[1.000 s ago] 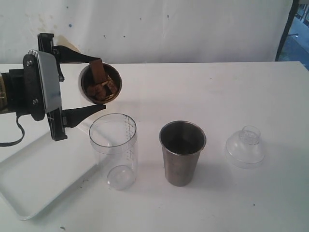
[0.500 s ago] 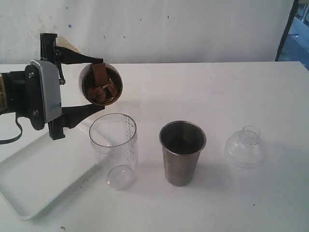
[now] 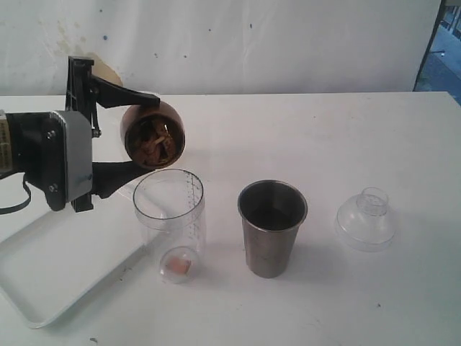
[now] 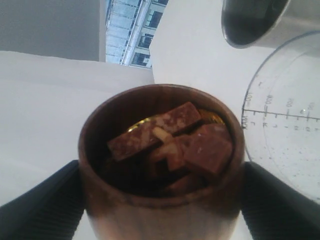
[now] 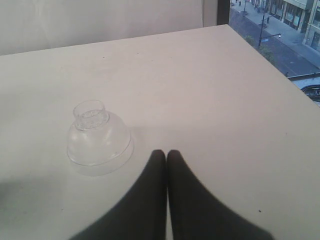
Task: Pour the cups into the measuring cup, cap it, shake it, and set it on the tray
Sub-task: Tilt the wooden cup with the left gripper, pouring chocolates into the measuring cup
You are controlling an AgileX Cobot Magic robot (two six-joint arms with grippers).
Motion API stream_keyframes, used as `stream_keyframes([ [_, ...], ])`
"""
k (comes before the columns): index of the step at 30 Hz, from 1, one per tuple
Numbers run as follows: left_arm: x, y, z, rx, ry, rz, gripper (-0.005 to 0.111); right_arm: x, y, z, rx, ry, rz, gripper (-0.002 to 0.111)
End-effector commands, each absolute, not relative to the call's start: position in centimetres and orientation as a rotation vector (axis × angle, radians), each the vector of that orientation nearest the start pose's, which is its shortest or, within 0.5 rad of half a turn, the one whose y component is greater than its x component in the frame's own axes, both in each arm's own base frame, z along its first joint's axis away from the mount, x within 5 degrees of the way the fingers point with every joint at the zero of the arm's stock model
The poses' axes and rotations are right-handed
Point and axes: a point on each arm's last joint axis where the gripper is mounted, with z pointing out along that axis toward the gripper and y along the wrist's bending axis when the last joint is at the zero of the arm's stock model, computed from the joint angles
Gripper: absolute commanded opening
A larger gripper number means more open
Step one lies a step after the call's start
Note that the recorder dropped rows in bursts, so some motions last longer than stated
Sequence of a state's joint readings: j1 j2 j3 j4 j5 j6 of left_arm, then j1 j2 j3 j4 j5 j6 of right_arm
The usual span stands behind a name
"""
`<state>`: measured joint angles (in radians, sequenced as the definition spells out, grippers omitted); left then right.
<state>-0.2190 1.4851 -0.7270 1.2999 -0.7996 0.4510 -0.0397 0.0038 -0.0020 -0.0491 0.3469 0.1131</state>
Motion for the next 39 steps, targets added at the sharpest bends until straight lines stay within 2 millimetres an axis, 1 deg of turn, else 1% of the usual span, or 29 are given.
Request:
stream_keyframes([
  [1, 26.8, -12.6, 24.0, 1.722, 0.648, 0.242, 0.000, 5.3, -0.4, 18.2, 0.102, 1.822, 0.000, 0.000],
  [5, 26.8, -12.7, 23.7, 1.742, 0.589, 0.271, 0.000, 5.3, -0.4, 18.2, 0.102, 1.822, 0.000, 0.000],
  [10, 26.8, -13.4, 23.9, 1.741, 0.520, 0.337, 0.000, 5.3, -0.4, 18.2, 0.102, 1.822, 0.000, 0.000],
  [12, 26.7, -13.8, 23.9, 1.748, 0.511, 0.346, 0.000, 5.3, -0.4, 18.2, 0.102, 1.822, 0.000, 0.000],
  [15, 26.8, -14.0, 23.6, 1.783, 0.505, 0.409, 0.000, 5.3, -0.4, 18.2, 0.102, 1.822, 0.000, 0.000],
  [18, 27.1, -13.8, 23.6, 1.799, 0.506, 0.466, 0.000, 5.3, -0.4, 18.2, 0.102, 1.822, 0.000, 0.000],
  [20, 27.2, -13.8, 23.6, 1.785, 0.521, 0.468, 0.000, 5.3, -0.4, 18.2, 0.102, 1.822, 0.000, 0.000],
  [39, 26.9, -13.9, 23.5, 1.822, 0.412, 0.526, 0.000, 5.3, -0.4, 18.2, 0.102, 1.822, 0.000, 0.000],
])
